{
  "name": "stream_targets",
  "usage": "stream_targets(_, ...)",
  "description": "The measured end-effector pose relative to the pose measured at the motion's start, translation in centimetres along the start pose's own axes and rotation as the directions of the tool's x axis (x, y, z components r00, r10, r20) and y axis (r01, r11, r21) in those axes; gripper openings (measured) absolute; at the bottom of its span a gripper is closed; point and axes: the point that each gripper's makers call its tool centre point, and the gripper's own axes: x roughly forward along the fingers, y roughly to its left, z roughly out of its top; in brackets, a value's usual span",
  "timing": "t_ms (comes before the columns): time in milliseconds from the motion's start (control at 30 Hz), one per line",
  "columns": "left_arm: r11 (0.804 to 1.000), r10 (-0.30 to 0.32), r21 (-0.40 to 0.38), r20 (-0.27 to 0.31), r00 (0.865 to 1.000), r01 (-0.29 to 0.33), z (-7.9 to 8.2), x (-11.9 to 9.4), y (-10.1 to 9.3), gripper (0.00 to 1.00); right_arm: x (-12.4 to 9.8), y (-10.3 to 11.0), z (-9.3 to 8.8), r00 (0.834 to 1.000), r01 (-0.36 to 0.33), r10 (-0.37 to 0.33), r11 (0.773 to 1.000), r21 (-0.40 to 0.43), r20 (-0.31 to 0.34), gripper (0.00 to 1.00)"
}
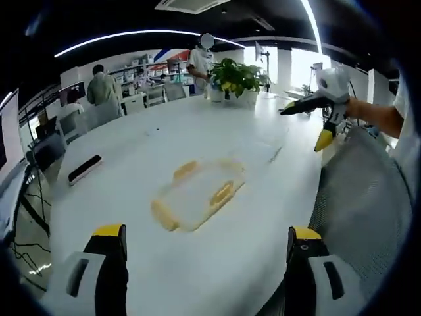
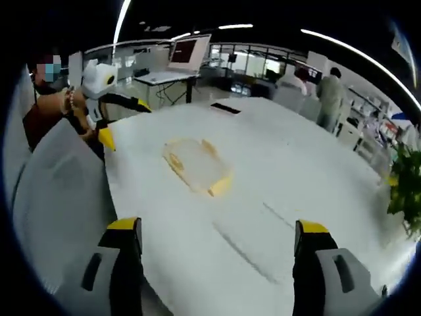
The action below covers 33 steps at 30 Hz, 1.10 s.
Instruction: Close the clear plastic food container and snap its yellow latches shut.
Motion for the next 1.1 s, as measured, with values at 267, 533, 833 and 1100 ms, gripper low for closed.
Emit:
stream_targets(267, 0.982, -0.187, -0.032, -0.136, 0.973, 0.184, -0.2, 1.9, 2.7, 0.99, 5.5, -0.4, 2.6, 0.966, -0.251, 0.228, 0.941, -0.226, -0.124, 0.99)
stream_targets(533, 0.932, -0.275, 0.145, -0.316, 0.908, 0.333, -1.5, 5.1, 4.3, 0.86, 10.1, -0.6, 2.8, 0.897, -0.423, 0.344, 0.848, -0.318, -0.276, 0.67)
stream_targets(833, 0.877, -0.296, 0.211, -0.471, 0.831, 0.432, -2.7, 7.5, 5.8, 0.77, 12.9, -1.2, 1.3, 0.833, -0.524, 0.414, 0.802, -0.286, -0.366, 0.56)
stream_targets(1100, 0.852, -0.336, 0.193, -0.511, 0.792, 0.486, -2.9, 9.2, 5.3, 0.69, 14.6, -1.6, -0.4, 0.789, -0.564, 0.422, 0.786, -0.254, -0.447, 0.55)
